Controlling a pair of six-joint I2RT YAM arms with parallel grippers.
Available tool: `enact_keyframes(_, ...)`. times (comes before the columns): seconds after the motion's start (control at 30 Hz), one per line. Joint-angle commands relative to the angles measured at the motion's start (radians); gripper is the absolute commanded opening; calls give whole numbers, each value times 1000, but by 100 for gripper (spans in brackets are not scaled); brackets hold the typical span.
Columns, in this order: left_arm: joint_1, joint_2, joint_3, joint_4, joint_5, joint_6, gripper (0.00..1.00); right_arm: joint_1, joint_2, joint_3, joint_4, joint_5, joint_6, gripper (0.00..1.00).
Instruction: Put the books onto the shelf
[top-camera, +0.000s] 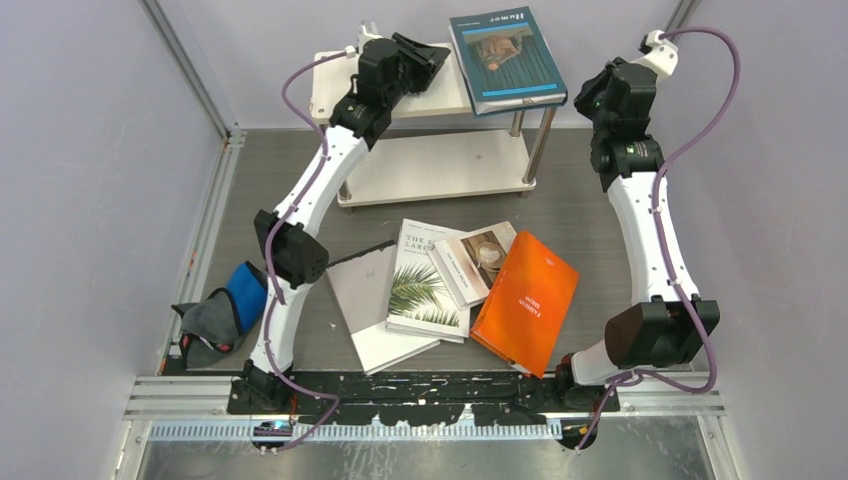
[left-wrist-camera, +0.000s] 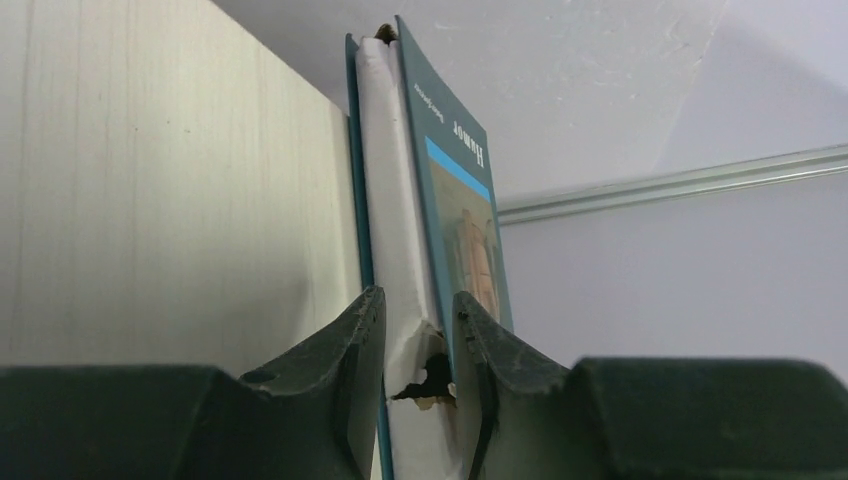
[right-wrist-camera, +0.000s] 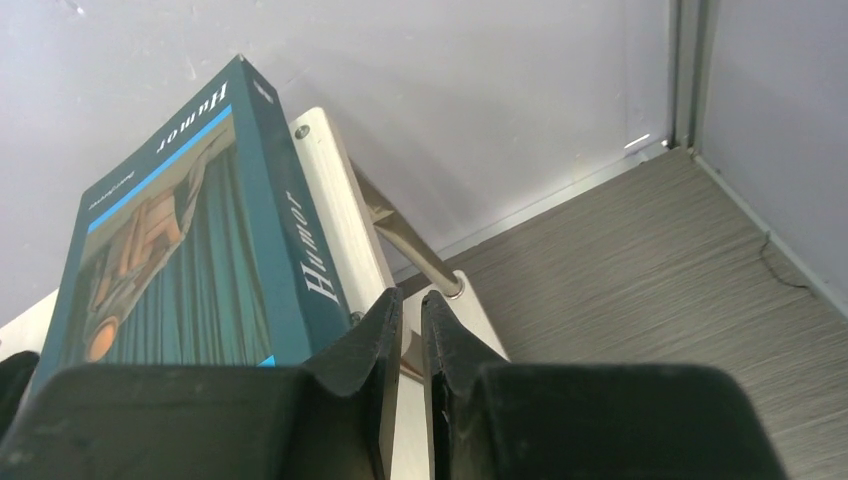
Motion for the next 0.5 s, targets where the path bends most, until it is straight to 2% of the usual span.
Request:
enact_keyframes(0.0,11,20,75,50,43,-47,31,-2,2,49,61,-59,65,19)
enact_keyframes(0.47,12,75,119,99,96,-111,31,40,-23,-34,82,-76,109,18)
